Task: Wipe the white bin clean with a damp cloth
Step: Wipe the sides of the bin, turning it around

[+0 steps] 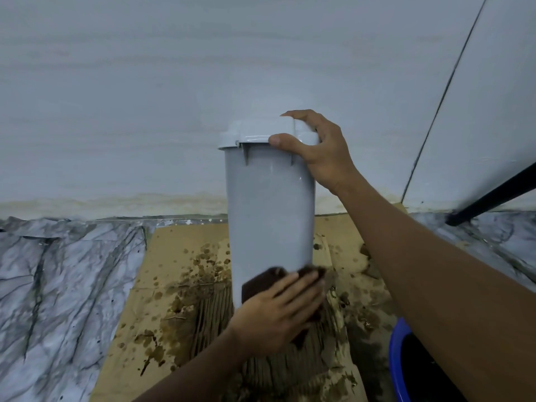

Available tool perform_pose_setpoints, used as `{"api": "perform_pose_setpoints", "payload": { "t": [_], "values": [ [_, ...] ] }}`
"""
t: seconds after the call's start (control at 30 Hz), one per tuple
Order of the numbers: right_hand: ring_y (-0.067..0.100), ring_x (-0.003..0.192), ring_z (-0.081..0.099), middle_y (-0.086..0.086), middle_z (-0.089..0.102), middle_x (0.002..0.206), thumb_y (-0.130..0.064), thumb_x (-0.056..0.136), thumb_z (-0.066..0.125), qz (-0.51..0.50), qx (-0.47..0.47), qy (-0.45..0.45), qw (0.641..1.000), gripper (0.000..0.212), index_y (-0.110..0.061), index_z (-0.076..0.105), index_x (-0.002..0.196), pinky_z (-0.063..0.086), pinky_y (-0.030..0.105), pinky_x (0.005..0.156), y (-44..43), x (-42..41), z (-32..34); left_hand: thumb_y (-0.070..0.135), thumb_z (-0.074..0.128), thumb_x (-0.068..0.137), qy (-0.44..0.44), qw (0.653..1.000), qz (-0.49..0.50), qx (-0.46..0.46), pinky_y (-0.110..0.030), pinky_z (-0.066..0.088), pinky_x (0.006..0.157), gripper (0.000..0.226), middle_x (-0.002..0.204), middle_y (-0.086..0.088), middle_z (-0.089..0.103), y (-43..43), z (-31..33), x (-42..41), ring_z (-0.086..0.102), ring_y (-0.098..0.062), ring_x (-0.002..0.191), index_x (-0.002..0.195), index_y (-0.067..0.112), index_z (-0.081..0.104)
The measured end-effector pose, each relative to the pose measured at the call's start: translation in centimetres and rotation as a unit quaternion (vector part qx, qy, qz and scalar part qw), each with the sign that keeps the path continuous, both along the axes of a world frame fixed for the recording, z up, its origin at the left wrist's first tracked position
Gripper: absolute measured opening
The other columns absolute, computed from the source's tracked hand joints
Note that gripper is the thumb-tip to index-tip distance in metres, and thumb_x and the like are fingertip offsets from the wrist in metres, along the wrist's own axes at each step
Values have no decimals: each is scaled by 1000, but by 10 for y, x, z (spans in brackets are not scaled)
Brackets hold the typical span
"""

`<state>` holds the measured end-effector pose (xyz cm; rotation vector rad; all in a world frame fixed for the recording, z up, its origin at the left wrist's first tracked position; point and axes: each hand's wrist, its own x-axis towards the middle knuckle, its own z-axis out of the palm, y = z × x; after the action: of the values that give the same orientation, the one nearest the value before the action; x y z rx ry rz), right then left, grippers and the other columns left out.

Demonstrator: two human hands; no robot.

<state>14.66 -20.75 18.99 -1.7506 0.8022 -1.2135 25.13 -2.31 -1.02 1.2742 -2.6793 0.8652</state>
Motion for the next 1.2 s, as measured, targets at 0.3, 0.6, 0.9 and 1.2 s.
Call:
{"api": "perform_pose_setpoints", "payload": {
  "t": [0.3,0.6,0.9,1.2],
  "values": [
    [13,107,66,-2,69,116,-59,56,87,-12,10,-3,1000,52,-34,72,100,55,42,97,1,5,1,44,36,106,255,954,125,-96,-48,8,128,62,167,-16,18,-36,62,42,11,-33,157,159,12,26],
    [13,110,64,-5,68,117,-60,58,84,-10,5,3,1000,52,-34,72,102,55,42,97,0,2,0,46,28,109,69,997,43,-16,-45,2,128,61,170,-11,9,15,-27,-1,6,-29,158,162,16,22],
    [13,110,65,-5,69,116,-60,58,86,-21,1,-1,1000,54,-32,72,101,55,41,96,1,11,0,46,33,107,166,982,70,-64,-45,6,128,64,169,-14,13,-22,38,46,10,-30,157,161,15,20],
    [15,105,66,1,69,116,-56,60,84,-8,-6,-15,1000,55,-26,73,105,54,24,82,-1,2,-2,45,32,106,278,944,161,-74,-49,4,128,66,169,-15,11,-2,3,6,9,-34,157,161,12,18]
  ]
}}
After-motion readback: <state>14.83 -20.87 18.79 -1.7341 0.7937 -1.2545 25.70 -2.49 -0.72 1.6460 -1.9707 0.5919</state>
